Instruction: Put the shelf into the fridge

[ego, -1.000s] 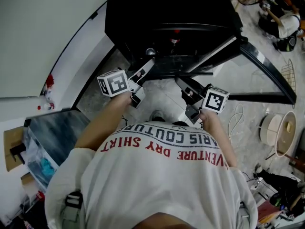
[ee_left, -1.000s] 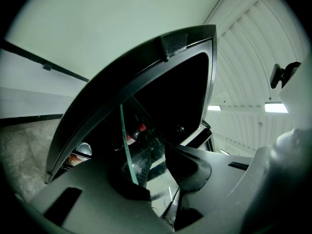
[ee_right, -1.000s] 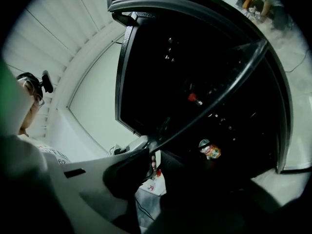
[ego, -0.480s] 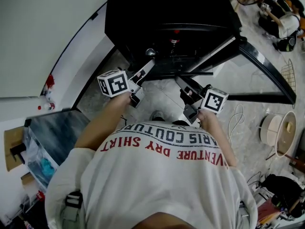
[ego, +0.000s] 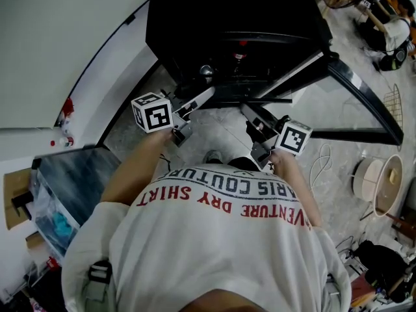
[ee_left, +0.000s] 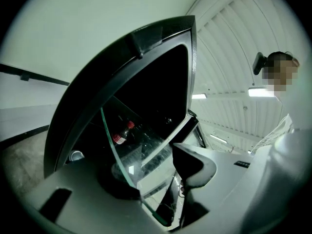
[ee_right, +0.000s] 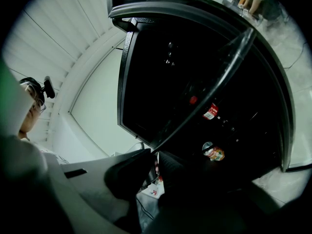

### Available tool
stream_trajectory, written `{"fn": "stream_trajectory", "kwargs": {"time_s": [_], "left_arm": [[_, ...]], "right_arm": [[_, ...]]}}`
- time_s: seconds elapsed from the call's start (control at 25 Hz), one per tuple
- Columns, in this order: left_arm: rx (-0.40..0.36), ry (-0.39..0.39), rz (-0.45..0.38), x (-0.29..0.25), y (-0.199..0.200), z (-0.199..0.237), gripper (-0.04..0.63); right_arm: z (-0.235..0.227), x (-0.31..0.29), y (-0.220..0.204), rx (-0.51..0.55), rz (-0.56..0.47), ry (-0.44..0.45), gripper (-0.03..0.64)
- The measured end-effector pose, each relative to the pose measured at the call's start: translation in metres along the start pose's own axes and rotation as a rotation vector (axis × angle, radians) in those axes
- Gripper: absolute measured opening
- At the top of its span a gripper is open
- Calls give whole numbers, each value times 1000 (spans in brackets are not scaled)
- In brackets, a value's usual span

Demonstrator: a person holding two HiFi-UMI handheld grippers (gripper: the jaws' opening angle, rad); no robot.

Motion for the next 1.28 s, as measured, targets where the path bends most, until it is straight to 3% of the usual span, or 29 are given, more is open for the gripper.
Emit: {"fn": "stream_trajectory", "kwargs": {"time_s": [0.2,0.52,1.0,1.28], "left_arm": [[-1,-12,0,11,-3,-7,212],[-14,-6,13,27,-8,-16,230],[17,-8,57,34,-24,-29,225],[-16,-18,59,32,-18,-41,125]], "right_arm": [[8,-3,4,9,-7,36,52],[4,-8,11,-11,-18,17,52],[8,-24,28,44,-41,14,52],[1,-29,36,24,-63,-4,54]]}}
Point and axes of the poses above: the fingertips, and each gripper's own axes: x backward along the fingers, z to its left, y out of its top, the point moved 1 cm from there along x, backward along the fingers, and after that the axes turned 2 degrees about -z, right-handed, at the moved point
